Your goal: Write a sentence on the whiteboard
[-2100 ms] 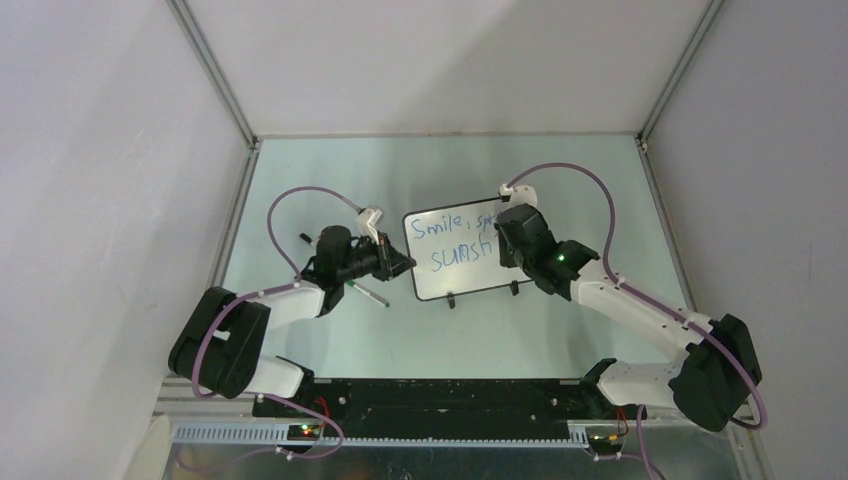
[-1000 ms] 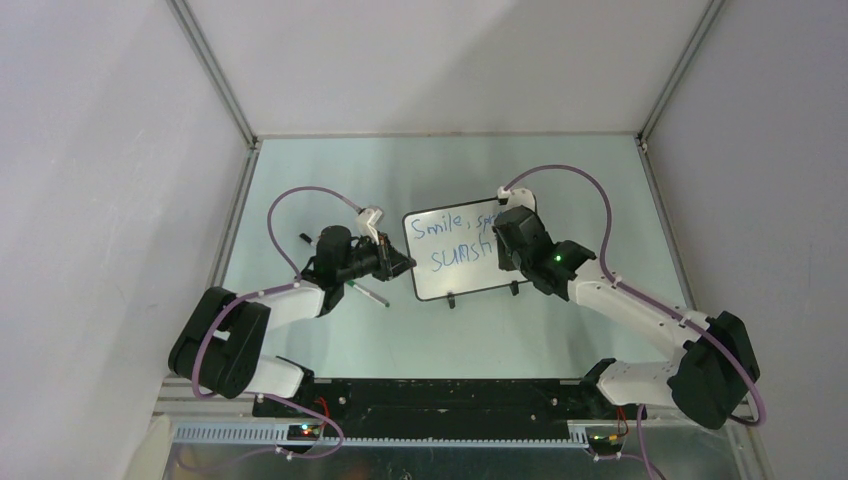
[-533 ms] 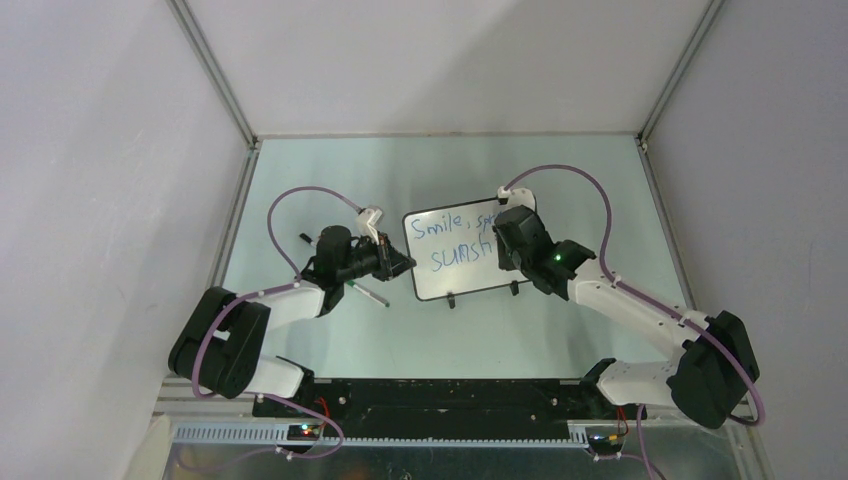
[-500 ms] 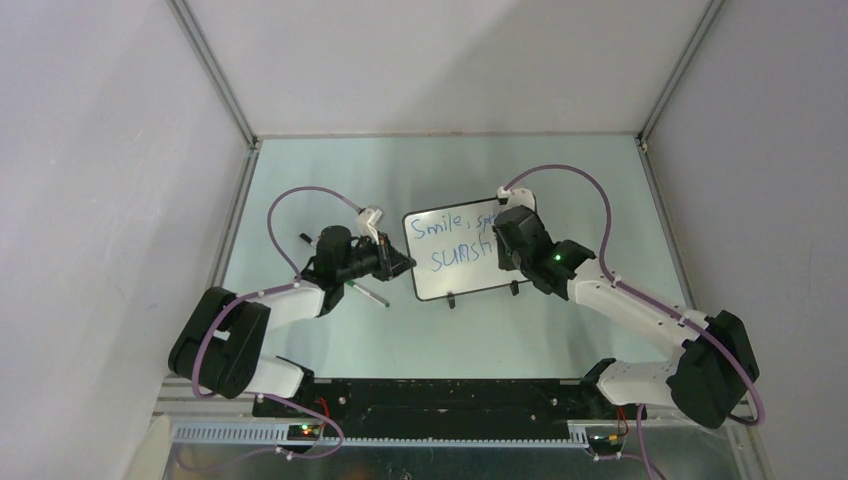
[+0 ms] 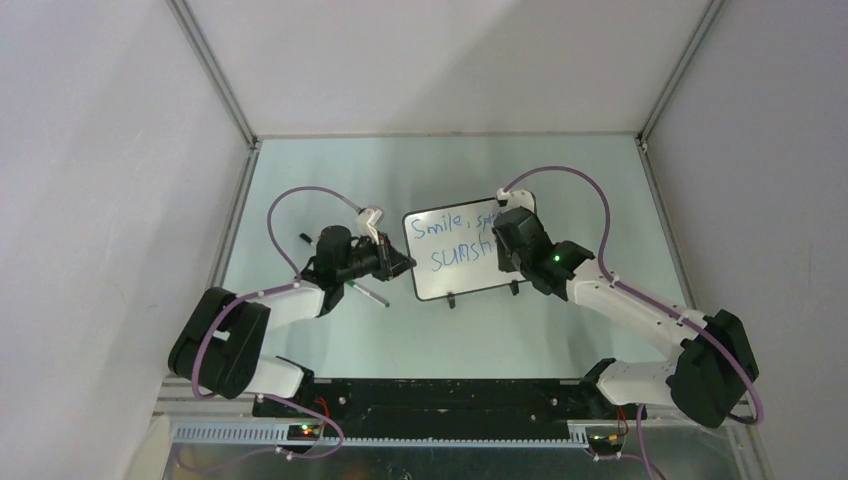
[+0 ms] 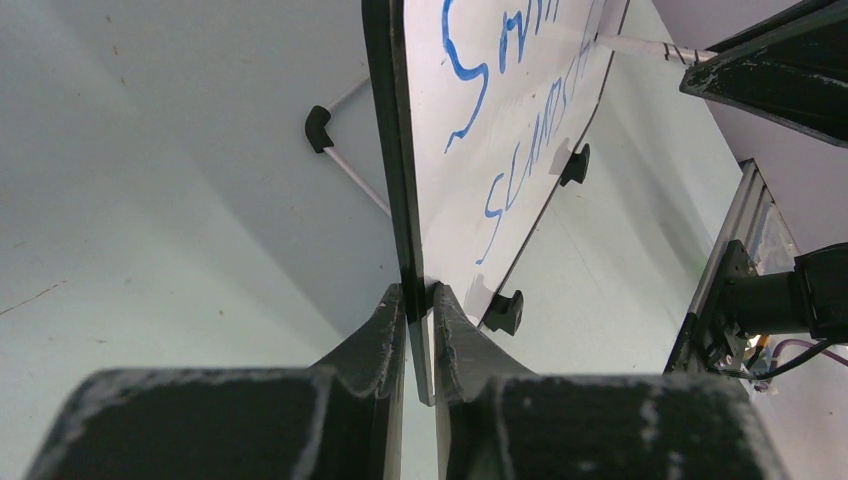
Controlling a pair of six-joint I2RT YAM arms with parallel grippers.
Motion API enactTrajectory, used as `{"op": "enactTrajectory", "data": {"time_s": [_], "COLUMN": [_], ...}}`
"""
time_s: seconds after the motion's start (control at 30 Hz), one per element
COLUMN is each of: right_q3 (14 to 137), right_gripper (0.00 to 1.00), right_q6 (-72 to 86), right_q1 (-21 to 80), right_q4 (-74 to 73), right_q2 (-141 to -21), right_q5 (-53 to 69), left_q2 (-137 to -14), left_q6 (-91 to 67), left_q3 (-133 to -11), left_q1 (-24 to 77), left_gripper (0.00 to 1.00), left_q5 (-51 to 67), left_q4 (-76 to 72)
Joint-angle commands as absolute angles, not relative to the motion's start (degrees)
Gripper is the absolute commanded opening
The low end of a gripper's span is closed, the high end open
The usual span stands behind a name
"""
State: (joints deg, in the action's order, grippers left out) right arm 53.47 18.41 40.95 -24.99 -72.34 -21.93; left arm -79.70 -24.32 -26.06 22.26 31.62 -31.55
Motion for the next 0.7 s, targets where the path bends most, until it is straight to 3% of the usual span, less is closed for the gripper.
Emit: {"op": "enactTrajectory", "data": {"time_s": [0.0,0.67], "right_q3": [51.85,51.49], "right_gripper": [0.00,0.00], "right_q6": [19.29,19.05], "right_q1": [40.72,40.73], "right_q4": [-25.08,-25.65], "right_q2": [-71.73,-66.19], "right_q5": [-21.41,-20.55], "left_q2": [-79.23,-79.03], "left_q6": [-21.62,-21.57], "left_q3": [-27.05,-27.07], "left_q1": [22.72,22.75], "left_gripper": [0.06,0.06], "left_q5": [30.15,29.91], "left_q4": [-29.00,-28.85]}}
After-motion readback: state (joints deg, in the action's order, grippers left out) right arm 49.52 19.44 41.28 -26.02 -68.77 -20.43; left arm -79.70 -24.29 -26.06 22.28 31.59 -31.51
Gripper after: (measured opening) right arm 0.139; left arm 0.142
